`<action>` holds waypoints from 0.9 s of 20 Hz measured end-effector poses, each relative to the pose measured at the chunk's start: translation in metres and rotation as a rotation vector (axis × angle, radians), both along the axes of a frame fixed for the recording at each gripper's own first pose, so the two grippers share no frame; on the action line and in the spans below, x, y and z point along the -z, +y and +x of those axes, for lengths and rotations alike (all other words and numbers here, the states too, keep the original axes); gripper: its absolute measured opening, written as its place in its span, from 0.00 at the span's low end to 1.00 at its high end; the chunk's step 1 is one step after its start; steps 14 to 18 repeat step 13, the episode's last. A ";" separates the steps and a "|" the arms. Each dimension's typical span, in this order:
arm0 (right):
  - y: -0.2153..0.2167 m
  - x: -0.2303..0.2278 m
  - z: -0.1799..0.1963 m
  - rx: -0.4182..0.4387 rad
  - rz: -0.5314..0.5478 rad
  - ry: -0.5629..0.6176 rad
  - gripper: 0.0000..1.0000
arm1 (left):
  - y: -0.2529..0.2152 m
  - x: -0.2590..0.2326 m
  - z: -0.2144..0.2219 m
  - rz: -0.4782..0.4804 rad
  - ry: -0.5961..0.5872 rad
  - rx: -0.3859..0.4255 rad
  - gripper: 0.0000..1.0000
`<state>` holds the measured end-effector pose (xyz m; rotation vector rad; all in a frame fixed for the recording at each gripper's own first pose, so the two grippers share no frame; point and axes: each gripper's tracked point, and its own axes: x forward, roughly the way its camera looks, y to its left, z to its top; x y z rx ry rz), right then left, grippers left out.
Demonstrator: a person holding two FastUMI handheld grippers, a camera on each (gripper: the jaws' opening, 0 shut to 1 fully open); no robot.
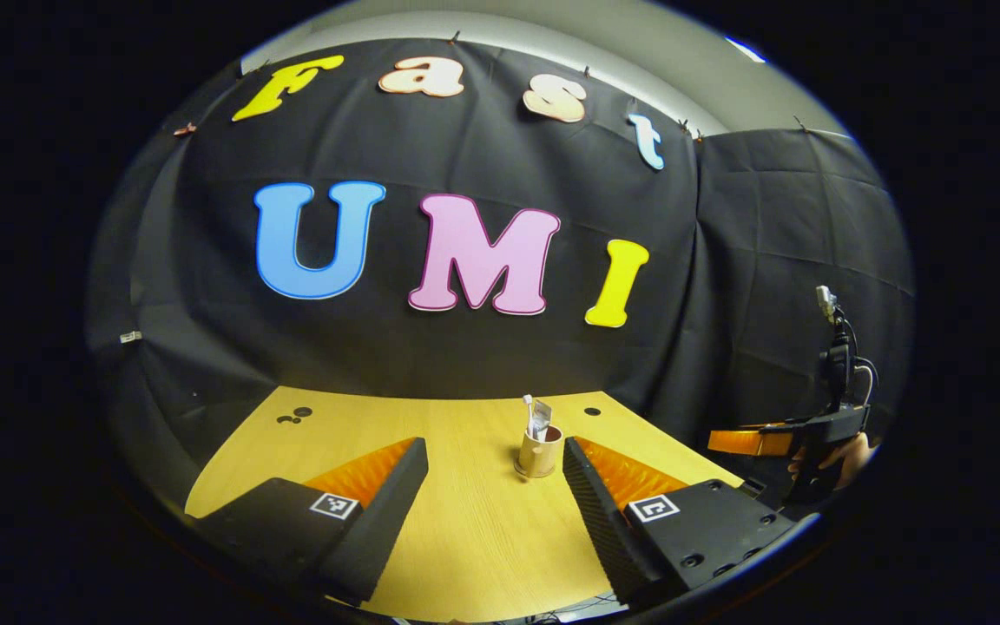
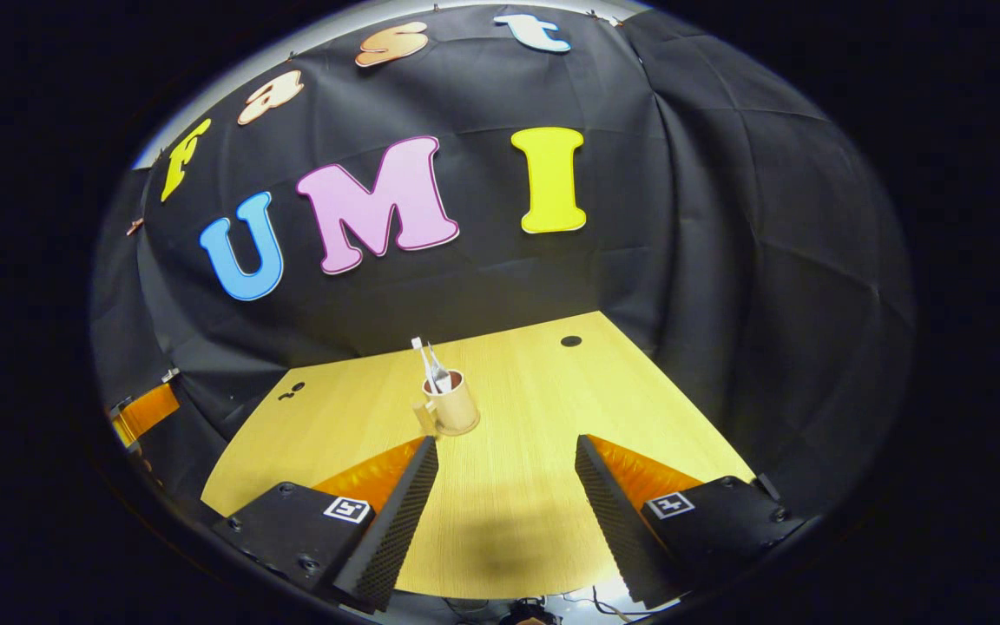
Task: Put the toothbrush and toothpaste on the desktop into the cup, then pick up the cup and place it on the coaster on the desktop.
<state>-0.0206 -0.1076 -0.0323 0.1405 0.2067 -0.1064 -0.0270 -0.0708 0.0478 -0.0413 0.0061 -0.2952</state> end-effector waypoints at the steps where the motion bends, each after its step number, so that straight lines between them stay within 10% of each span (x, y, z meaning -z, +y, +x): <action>1: 0.003 0.002 -0.007 0.003 0.005 -0.004 0.98 | 0.002 0.010 -0.011 0.015 0.002 -0.010 0.97; 18: 0.039 0.017 -0.063 0.012 -0.015 -0.035 0.98 | 0.051 0.039 -0.067 -0.051 0.009 -0.125 0.97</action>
